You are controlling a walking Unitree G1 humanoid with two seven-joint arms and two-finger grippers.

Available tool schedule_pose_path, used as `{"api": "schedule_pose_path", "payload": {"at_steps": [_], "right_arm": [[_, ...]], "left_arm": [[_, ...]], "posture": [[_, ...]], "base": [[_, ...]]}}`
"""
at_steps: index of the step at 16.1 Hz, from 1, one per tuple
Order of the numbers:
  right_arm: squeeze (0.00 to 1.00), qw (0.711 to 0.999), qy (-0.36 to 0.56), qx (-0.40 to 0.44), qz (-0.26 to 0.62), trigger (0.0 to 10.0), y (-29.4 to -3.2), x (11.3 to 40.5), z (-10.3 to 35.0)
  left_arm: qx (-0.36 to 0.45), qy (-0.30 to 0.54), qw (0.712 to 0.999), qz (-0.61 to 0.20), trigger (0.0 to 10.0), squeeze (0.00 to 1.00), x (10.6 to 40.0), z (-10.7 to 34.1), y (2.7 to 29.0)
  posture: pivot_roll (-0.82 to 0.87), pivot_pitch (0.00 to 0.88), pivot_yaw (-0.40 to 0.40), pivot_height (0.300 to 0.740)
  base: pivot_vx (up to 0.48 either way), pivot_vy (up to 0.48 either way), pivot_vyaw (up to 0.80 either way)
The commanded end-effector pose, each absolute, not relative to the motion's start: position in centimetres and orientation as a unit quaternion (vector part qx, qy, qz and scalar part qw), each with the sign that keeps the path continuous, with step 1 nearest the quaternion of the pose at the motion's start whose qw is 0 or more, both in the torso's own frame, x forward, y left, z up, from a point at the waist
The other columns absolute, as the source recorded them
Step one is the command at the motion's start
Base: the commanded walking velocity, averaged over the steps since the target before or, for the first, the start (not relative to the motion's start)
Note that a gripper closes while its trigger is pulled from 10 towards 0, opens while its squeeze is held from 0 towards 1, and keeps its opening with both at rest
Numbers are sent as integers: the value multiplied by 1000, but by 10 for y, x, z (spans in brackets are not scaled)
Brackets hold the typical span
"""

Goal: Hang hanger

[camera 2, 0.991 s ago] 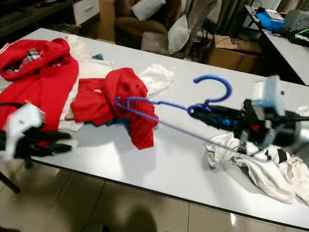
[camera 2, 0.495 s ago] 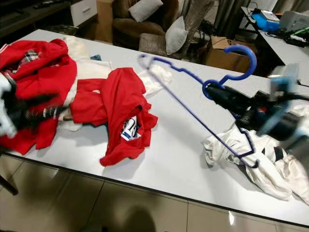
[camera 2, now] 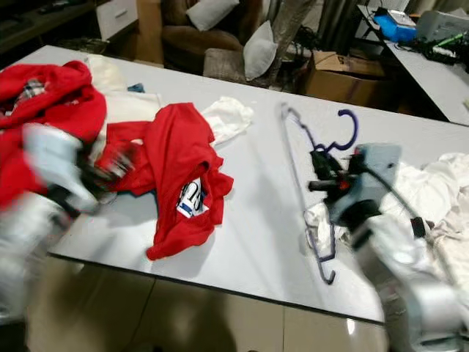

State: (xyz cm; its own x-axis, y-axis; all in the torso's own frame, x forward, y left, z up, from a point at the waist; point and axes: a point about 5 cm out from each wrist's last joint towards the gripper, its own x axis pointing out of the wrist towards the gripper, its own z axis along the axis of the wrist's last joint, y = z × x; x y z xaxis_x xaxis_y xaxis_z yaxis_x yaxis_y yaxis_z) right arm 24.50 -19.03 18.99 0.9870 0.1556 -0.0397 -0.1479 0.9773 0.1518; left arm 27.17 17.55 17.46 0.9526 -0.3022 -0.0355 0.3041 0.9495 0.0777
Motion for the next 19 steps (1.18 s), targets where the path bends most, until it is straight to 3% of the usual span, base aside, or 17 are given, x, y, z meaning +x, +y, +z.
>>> {"api": "schedule_pose_path", "payload": {"at_steps": [1, 3, 10, 12, 14, 16, 19], "right_arm": [[0, 997, 9, 59, 58, 10000, -191, 243, 195], [0, 996, 7, 68, 61, 10000, -180, 239, 186], [0, 999, 25, 22, 26, 10000, -178, 245, 173], [0, 999, 29, -5, 17, 10000, -182, 246, 170], [0, 999, 45, 21, -3, 10000, -188, 237, 163], [0, 998, 62, 26, 20, 10000, -183, 231, 156], [0, 997, 76, -6, 25, 10000, -187, 224, 150]], "left_arm": [[51, 12, 988, -147, 10000, 196, 272, 172, 173], [63, 16, 987, -144, 10000, 192, 269, 159, 160], [59, 12, 991, -118, 10000, 184, 272, 150, 162], [25, 21, 992, -119, 10000, 169, 274, 147, 158], [26, 28, 990, -137, 10000, 173, 274, 144, 152], [23, 28, 989, -145, 10000, 173, 273, 142, 150], [39, 50, 985, -161, 10000, 165, 272, 132, 145]], "posture": [[-102, 0, -59, 740], [-106, 0, -64, 740], [-127, 0, -57, 740], [-144, 0, -36, 740], [-148, 1, -34, 740], [-169, 30, -4, 740], [-184, 34, 9, 740]], "base": [[0, -416, 0], [0, -420, -778], [0, -420, -781], [0, 0, -781], [0, 480, -616], [0, 480, 0], [0, 0, 0]]}}
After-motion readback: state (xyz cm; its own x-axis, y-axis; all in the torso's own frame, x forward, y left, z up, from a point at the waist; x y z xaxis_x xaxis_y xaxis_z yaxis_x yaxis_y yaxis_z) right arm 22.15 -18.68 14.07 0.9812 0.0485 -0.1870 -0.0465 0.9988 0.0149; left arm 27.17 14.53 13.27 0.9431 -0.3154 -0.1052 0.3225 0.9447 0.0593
